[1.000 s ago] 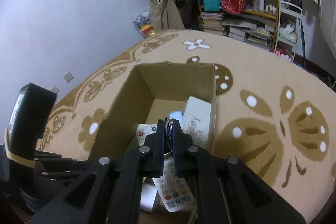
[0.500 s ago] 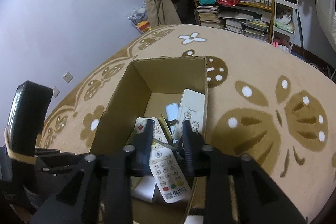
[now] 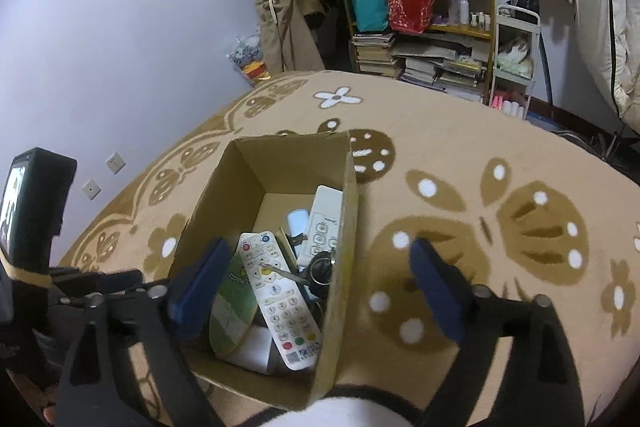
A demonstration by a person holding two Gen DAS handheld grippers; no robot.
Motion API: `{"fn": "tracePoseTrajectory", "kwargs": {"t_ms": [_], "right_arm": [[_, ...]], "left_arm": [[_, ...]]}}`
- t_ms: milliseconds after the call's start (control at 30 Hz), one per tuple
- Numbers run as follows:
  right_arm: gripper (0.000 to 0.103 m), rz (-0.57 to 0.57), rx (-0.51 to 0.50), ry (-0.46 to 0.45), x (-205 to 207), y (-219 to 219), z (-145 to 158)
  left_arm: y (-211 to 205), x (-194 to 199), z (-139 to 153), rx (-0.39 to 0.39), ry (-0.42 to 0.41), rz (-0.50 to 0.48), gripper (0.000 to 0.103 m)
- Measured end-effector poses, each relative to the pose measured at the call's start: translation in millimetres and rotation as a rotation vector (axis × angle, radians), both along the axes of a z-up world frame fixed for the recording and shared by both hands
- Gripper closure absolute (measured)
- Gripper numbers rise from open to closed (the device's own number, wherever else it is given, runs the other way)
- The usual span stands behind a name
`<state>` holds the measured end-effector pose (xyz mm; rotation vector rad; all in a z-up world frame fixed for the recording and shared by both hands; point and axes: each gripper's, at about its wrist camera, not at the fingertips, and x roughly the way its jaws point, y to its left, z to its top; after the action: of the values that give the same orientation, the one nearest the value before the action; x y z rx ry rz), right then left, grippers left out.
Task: Organize rigid objects
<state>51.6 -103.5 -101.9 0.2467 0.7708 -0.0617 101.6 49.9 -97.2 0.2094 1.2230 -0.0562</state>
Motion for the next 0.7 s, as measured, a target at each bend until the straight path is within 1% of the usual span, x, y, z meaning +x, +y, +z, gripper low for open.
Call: {"fn": "tracePoseTrajectory", "kwargs": {"t_ms": [33, 100, 167, 233, 333, 433, 567, 667, 700], "right_arm": [[0.0, -0.008, -0.008, -0.002, -2, -3, 2], [0.0, -0.027, -0.02, -0.005, -7, -8, 5], [0.0, -0.041, 0.001, 0.0, -12, -16, 6], [0.0, -0.053, 0.018, -0.002, -18, -22, 7], [0.0, -0.067, -0.008, -0.005, -23, -26, 11], [0.0, -0.073, -0.037, -0.026, -31, -25, 18], [0.0, -0.074, -0.03, -0.052, -44, -26, 25], [0.0, -0.075, -0.038, -0.068, -54, -25, 30], [0.0, -0.073, -0.034, -0.073, -57, -25, 32]], "left_arm": [[0, -1, 3, 0.004, -0.015, -0.001, 0.038], [-2, -5, 7, 0.014, -0.031, -0.005, 0.035], [-2, -8, 9, 0.008, -0.038, -0.006, 0.025], [-3, -13, 13, 0.011, -0.055, -0.01, 0.02], [-6, -23, 18, 0.026, -0.089, -0.016, 0.01], [-8, -31, 27, 0.001, -0.118, -0.027, 0.008], [-7, -41, 43, -0.022, -0.167, -0.034, 0.003], [-8, -51, 55, -0.066, -0.207, -0.063, 0.003], [-8, -56, 59, -0.066, -0.226, -0.069, 0.003]]}}
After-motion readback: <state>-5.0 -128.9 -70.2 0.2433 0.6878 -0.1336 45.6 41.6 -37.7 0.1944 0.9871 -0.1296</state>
